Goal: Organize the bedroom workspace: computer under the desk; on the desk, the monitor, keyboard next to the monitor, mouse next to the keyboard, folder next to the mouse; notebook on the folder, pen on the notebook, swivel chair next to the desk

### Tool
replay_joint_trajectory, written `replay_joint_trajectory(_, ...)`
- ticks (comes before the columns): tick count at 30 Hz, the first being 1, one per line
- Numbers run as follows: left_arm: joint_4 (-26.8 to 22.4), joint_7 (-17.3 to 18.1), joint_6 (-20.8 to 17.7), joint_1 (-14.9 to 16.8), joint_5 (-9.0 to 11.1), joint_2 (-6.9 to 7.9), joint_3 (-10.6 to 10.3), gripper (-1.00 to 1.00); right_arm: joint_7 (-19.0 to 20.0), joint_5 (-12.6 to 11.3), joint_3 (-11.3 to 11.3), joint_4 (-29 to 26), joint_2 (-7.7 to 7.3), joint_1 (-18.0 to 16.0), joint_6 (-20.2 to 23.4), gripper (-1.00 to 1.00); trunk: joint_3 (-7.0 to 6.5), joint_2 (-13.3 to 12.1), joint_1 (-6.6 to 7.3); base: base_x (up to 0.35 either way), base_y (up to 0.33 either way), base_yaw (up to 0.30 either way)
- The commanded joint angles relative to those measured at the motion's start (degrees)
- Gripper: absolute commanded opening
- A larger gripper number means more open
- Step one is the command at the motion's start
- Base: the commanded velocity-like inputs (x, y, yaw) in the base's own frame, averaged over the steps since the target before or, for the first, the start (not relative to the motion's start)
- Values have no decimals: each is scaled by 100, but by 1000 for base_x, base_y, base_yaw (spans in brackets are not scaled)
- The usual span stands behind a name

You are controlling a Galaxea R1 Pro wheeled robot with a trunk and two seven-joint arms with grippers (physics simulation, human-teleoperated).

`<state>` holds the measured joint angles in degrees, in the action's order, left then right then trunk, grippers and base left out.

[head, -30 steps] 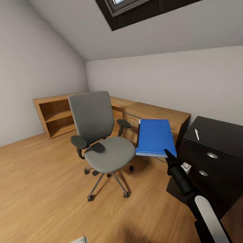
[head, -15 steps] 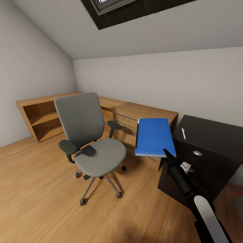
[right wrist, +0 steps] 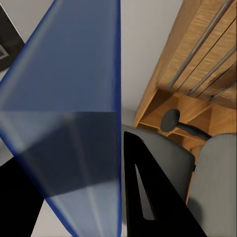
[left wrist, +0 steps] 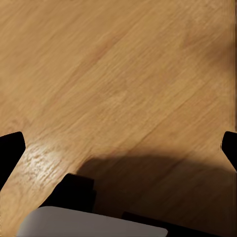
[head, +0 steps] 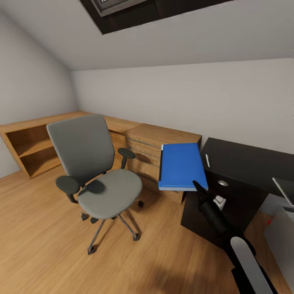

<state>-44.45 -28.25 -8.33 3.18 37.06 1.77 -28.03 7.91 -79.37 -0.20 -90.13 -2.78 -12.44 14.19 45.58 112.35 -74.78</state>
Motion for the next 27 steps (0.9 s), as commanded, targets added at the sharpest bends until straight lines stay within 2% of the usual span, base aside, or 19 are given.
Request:
replay_joint_trajectory(1, -11, -49, -19, 5, 28, 8, -30, 100, 8, -41, 9, 3, 0, -2, 24, -100, -6, -39, 23, 0, 0, -194)
replay_joint_trajectory(5, 109, -49, -19, 32, 29, 2, -28, 100, 8, -28, 26, 4, -3, -3, 23, -100, -52, -199, 111, 0, 0, -194)
replay_joint_trajectory(8, 875, 57, 2, 399, 41, -81, -27, 100, 5, -26, 21, 3, -3, -4, 23, -100, -87, -320, 177, 0, 0, -194)
replay_joint_trajectory(10, 1224, 377, 104, 565, 43, -98, -27, 100, 6, -26, 17, 4, -3, -4, 23, -100, -110, -400, 221, 0, 0, -193)
replay_joint_trajectory(11, 1587, 762, 302, 699, 47, -103, -27, 100, 5, -26, 12, 3, -3, -4, 23, -100, -121, -440, 243, 0, 0, -193)
replay_joint_trajectory(14, 1922, 1062, 658, 837, 54, -113, -27, 100, 3, -26, 3, 4, -3, -3, 23, -100, -155, -560, 309, 0, 0, -193)
replay_joint_trajectory(27, 1976, 1111, 728, 859, 54, -116, -27, 100, 0, -17, 2, 3, -3, -3, 23, -100, -304, -1082, 594, 0, 0, -193)
